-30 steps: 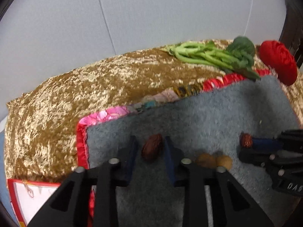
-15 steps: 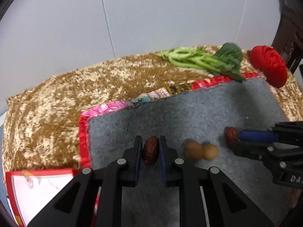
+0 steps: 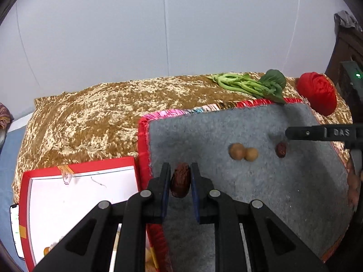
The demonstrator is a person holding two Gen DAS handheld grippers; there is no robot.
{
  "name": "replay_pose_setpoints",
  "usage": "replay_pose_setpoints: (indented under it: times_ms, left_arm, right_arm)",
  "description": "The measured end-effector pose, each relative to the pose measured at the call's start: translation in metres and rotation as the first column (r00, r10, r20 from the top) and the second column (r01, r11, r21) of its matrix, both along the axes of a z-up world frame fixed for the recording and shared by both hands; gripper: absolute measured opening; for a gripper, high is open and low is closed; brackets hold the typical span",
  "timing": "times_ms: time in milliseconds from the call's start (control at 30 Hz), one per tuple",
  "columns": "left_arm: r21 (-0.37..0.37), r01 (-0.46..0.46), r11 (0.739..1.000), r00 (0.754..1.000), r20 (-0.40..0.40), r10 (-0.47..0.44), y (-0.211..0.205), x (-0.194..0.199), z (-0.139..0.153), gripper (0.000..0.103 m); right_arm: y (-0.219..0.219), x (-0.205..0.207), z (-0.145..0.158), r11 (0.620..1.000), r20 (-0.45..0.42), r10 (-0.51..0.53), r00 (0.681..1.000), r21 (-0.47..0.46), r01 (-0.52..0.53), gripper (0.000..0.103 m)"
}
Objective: Organize fruits
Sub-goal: 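Close the right tool on the second red date, then carry both red dates over the white tray and open both tools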
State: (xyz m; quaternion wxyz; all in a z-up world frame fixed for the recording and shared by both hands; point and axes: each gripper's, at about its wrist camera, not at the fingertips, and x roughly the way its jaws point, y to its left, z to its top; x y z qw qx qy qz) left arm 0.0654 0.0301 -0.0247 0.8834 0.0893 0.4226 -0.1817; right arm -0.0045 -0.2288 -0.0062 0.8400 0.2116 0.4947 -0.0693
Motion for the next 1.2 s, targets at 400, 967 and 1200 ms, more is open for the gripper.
replay_pose_setpoints:
  times_ms: [400,967,1200]
  left_arm:
    - [0.027,0.078,0.997,0.997,0.013,-0.078,-0.023,-0.010,-0.003,0.015]
    - [-0.017,-0.010,1.000,0.999,0.046,0.011,0.015,-0.017,0.014,0.015]
    - [-0.039,-0.124,0.992,0.990,0.066,0.126,0.065,-0.030,0.024,0.015]
  right_arm:
    - [0.001,0.013,-0.039,0.998,-0.160,-0.054,0.986,-0.038,0.049,0.030]
    - [0.057,0.019,-0.006,0.990,-0.009,0.141,0.990,0.013,-0.140,0.021]
    - [0.123,0.025,0.001,0.956,0.053,0.277,0.959,0.079,-0.281,0.021]
